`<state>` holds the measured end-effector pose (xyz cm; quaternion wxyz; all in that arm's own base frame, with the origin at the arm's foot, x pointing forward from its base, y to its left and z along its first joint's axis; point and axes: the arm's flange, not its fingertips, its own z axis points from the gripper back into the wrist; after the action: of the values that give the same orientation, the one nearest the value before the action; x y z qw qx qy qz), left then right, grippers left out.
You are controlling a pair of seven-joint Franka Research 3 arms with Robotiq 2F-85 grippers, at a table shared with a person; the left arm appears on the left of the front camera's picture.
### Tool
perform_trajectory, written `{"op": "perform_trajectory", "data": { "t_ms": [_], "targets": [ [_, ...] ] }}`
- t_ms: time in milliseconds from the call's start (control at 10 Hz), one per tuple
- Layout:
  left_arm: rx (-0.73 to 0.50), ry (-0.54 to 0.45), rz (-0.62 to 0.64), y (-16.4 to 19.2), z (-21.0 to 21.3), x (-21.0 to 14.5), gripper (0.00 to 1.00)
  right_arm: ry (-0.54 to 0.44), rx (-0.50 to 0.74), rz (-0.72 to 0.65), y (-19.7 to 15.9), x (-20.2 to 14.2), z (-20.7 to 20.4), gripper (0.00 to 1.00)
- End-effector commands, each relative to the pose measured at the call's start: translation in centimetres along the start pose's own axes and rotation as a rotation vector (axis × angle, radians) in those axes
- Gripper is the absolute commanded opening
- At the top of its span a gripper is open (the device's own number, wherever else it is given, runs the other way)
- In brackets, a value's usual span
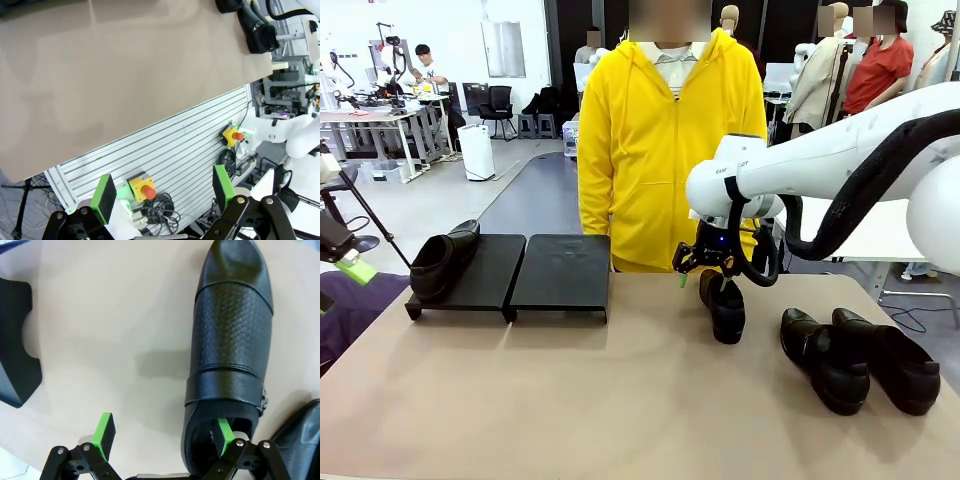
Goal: Organize the shoes by placing them on the stand.
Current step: Pick up one Shoe and place it in the middle of the table.
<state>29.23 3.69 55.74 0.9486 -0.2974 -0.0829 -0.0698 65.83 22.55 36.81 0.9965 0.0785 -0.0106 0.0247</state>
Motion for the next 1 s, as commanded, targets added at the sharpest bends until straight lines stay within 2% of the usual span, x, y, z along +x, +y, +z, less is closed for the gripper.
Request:
{"op": "perform_trajectory", "data": {
  "t_ms": [0, 100, 200, 300, 500, 900],
  "targets": [
    [-0.008, -0.014, 0.01, 0.0, -0.1, 0.0, 1.0, 0.033, -0.071, -0.022, 0.7, 1.4, 0.1, 1.0],
    [-0.008, -0.014, 0.01, 0.0, -0.1, 0.0, 1.0, 0.05, -0.069, -0.016, 0.9, 1.5, -0.2, 1.0],
    [-0.008, -0.014, 0.01, 0.0, -0.1, 0.0, 1.0, 0.06, -0.081, -0.017, 0.9, 1.6, -0.3, 0.4],
    [-0.008, -0.014, 0.01, 0.0, -0.1, 0.0, 1.0, 0.064, -0.095, -0.019, 0.9, 1.7, -0.6, 0.0],
    [-0.008, -0.014, 0.01, 0.0, -0.1, 0.0, 1.0, 0.088, -0.156, -0.05, 0.8, 1.8, -1.2, 0.0],
    [-0.008, -0.014, 0.01, 0.0, -0.1, 0.0, 1.0, 0.09, -0.178, -0.094, 0.6, 1.7, -1.8, 0.0]
  ]
}}
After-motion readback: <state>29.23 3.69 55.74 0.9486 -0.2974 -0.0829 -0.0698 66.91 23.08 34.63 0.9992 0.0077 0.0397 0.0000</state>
